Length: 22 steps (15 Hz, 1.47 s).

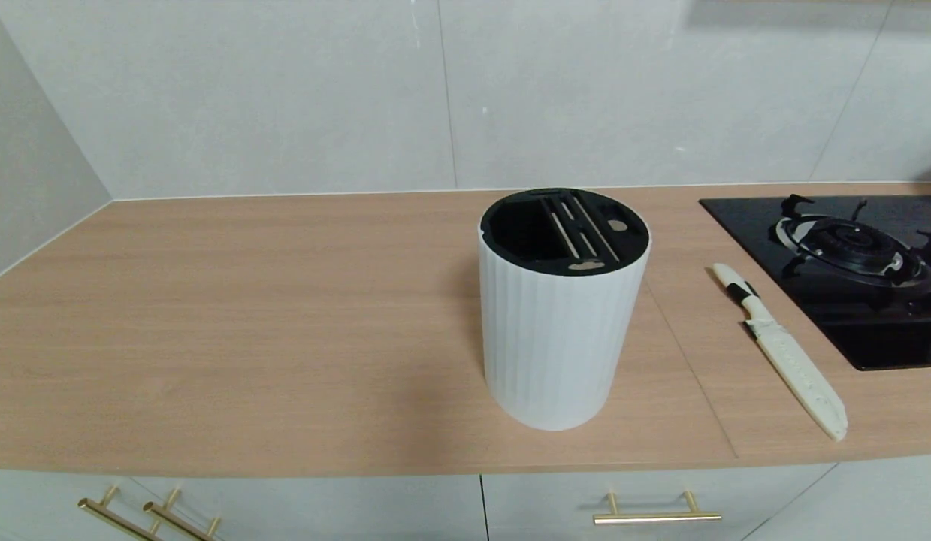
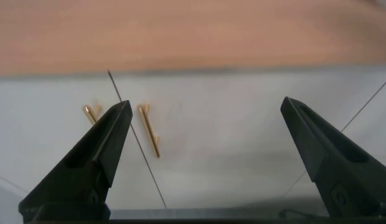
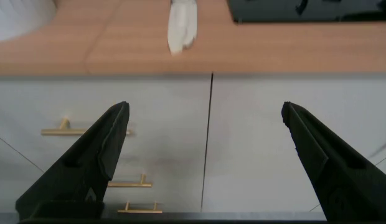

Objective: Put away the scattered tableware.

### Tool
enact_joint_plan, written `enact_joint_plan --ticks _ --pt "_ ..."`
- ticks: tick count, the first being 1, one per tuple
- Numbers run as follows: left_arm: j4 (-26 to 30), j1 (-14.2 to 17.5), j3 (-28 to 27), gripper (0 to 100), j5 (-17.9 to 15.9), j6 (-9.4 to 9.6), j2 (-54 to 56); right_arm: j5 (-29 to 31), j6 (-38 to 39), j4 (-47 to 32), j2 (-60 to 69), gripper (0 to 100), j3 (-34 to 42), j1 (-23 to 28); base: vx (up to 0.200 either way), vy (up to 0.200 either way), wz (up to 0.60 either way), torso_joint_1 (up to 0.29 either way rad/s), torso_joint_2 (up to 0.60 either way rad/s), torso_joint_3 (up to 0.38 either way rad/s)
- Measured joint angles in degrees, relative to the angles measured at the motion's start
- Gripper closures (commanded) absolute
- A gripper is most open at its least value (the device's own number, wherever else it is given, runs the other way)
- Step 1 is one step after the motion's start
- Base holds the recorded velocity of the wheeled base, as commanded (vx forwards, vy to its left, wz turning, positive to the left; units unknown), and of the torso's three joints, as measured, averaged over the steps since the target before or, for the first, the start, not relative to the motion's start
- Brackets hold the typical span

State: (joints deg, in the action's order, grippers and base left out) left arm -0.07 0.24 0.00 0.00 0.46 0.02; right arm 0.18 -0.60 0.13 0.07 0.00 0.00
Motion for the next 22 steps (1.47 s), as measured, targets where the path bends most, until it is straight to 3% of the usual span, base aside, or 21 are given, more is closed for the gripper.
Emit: enact_joint_plan --ticks 14,22 --pt "0.00 0.00 0.00 0 0.00 0.00 0.00 0.00 0.00 0.02 0.00 0 0.00 0.00 0.000 0.000 0.00 0.250 -0.54 -0.287" --pt "0.00 0.00 0.00 0 0.00 0.00 0.00 -0.05 0.00 0.00 0.00 0 0.00 0.00 0.000 0.000 0.00 0.089 -0.19 -0.091"
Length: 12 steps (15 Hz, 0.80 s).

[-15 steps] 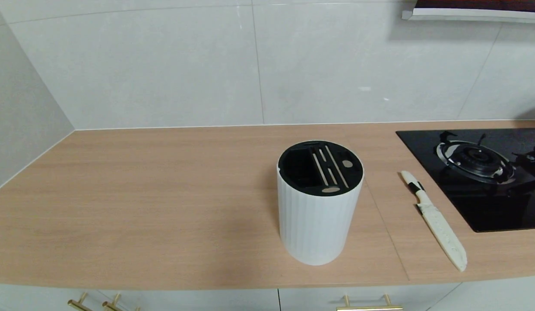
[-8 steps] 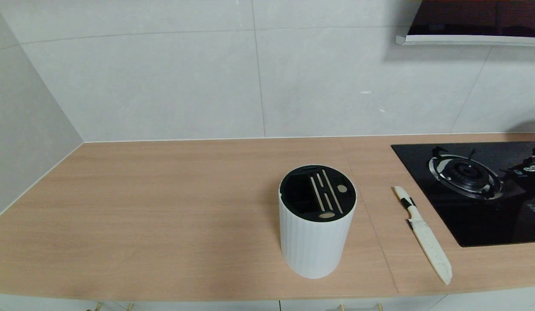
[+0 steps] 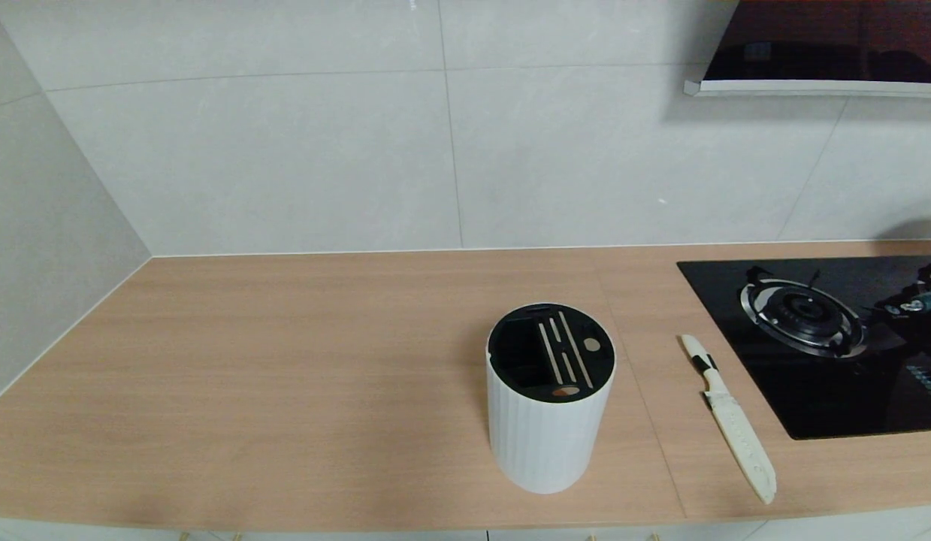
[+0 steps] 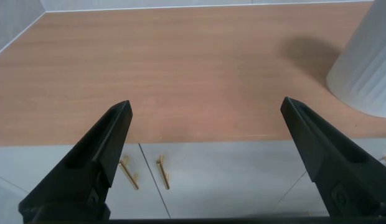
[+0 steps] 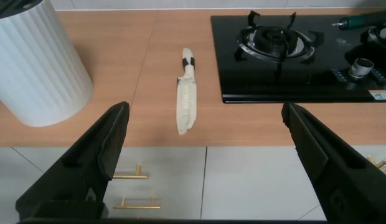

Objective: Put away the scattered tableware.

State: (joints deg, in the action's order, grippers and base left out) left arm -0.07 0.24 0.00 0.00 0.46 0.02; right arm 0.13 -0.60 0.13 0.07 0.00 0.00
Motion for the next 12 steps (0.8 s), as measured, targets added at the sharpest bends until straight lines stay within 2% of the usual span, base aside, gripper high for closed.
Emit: enact_joint_plan --ticks 8,12 --pt "0.00 0.00 0.00 0 0.00 -0.02 0.00 -0.13 0.06 0.18 -0.05 0 -0.66 0.00 0.000 0.000 0.00 0.000 0.00 0.000" --pt "0.02 0.00 0.00 0 0.00 0.00 0.00 -3.55 1.61 0.57 -5.36 0 -9.14 -0.79 0.000 0.000 0.00 0.000 0.00 0.000"
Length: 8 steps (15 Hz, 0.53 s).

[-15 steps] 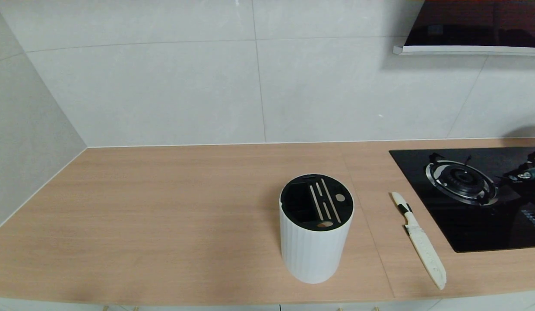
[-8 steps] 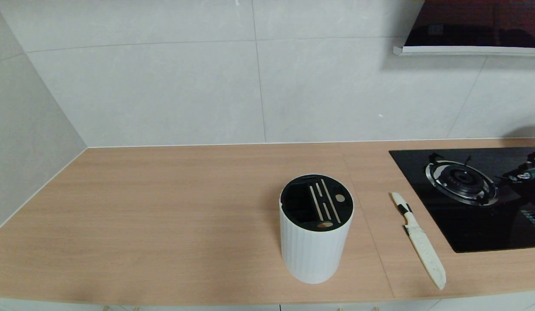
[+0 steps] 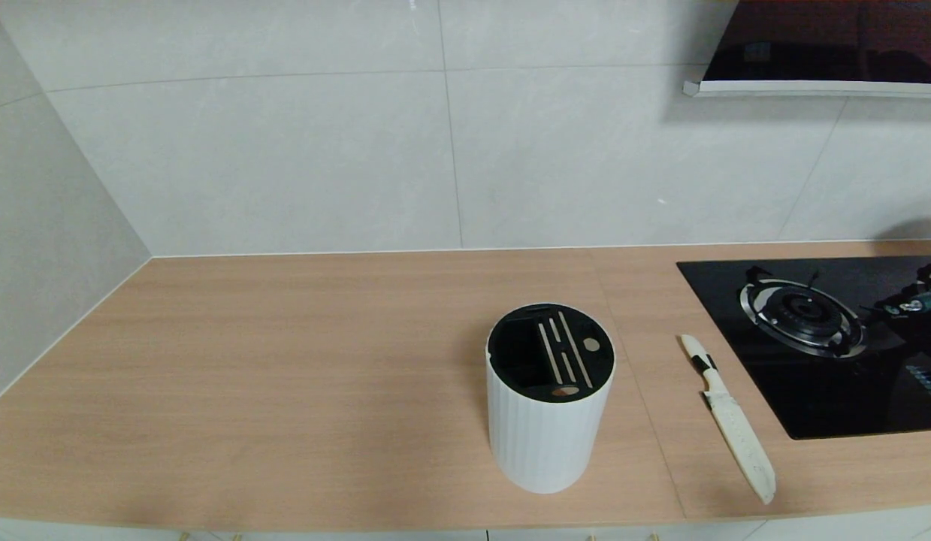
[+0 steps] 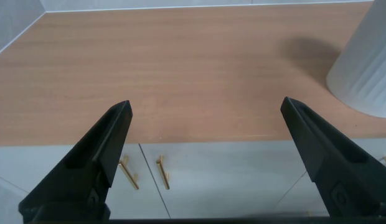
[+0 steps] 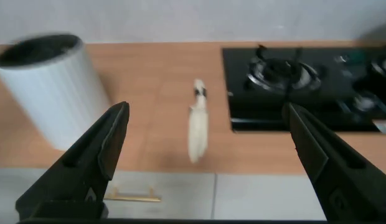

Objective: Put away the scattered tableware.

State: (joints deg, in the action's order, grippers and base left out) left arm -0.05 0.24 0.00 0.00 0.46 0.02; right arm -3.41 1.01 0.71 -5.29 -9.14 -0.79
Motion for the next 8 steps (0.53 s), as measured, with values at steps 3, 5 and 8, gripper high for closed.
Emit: enact_joint_plan --ticks 3,5,8 --pt "-0.02 0.00 0.00 0 0.00 0.02 0.00 -2.68 0.21 0.24 -12.98 0 -5.96 -0.50 0.000 0.000 0.00 0.000 0.00 0.000" --pt "-0.02 0.00 0.00 0 0.00 0.00 0.00 -3.56 0.24 0.33 -22.80 0 -11.06 -0.91 0.000 0.000 0.00 0.000 0.00 0.000" --pt "-0.02 0.00 0.00 0 0.00 0.05 0.00 -3.72 0.32 0.40 -39.67 0 -19.82 -2.90 0.000 0.000 0.00 0.000 0.00 0.000"
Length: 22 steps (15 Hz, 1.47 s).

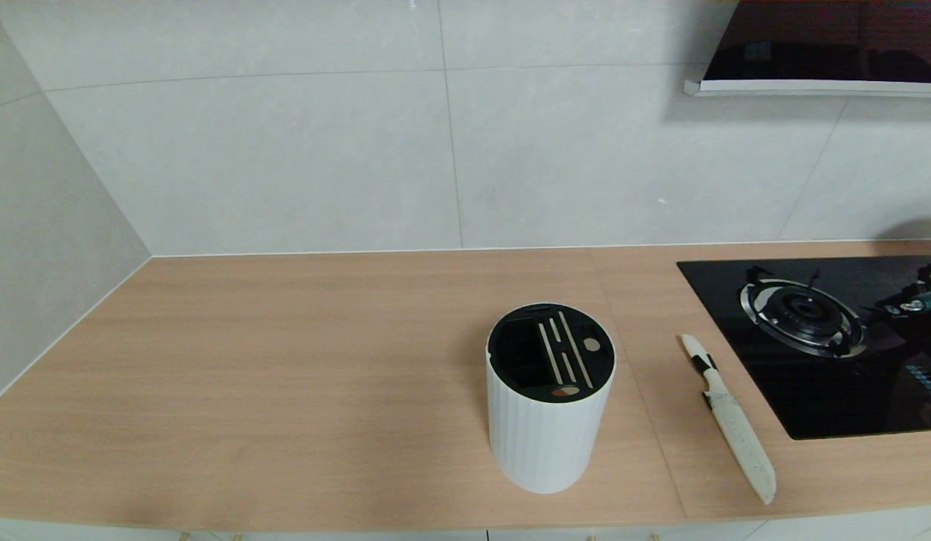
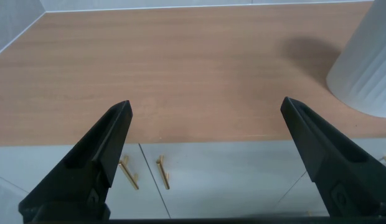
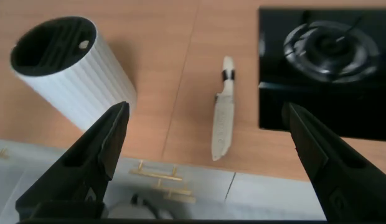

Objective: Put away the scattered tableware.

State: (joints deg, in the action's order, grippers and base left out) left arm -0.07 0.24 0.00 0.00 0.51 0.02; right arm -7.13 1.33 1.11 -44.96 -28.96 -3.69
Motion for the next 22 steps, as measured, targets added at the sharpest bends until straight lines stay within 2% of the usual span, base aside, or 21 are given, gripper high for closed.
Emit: enact_joint_plan --ticks 3,5,9,17,20,22 --pt "0.00 0.00 0.00 0 0.00 -0.02 0.00 0.49 -0.24 0.55 -15.90 0 -6.97 -2.15 0.000 0.000 0.00 0.000 0.00 0.000" --pt "0.00 0.00 0.00 0 0.00 0.00 0.00 0.71 -0.78 3.27 -24.80 0 -8.61 -2.95 0.000 0.000 0.00 0.000 0.00 0.000" --pt "0.00 0.00 0.00 0 0.00 0.00 0.00 2.51 -1.65 14.46 -38.72 0 -6.91 -3.33 0.000 0.000 0.00 0.000 0.00 0.000" --pt "0.00 -0.02 0.00 0 0.00 0.02 0.00 10.33 -2.61 40.85 -60.68 0 -2.17 -2.56 0.000 0.000 0.00 0.000 0.00 0.000" --pt "0.00 0.00 0.00 0 0.00 0.02 0.00 11.12 -2.72 46.90 -65.99 0 -1.79 -2.52 0.000 0.000 0.00 0.000 0.00 0.000" --pt "0.02 0.00 0.00 0 0.00 0.02 0.00 11.26 -3.21 47.96 -68.30 0 -2.10 -2.52 0.000 0.000 0.00 0.000 0.00 0.000"
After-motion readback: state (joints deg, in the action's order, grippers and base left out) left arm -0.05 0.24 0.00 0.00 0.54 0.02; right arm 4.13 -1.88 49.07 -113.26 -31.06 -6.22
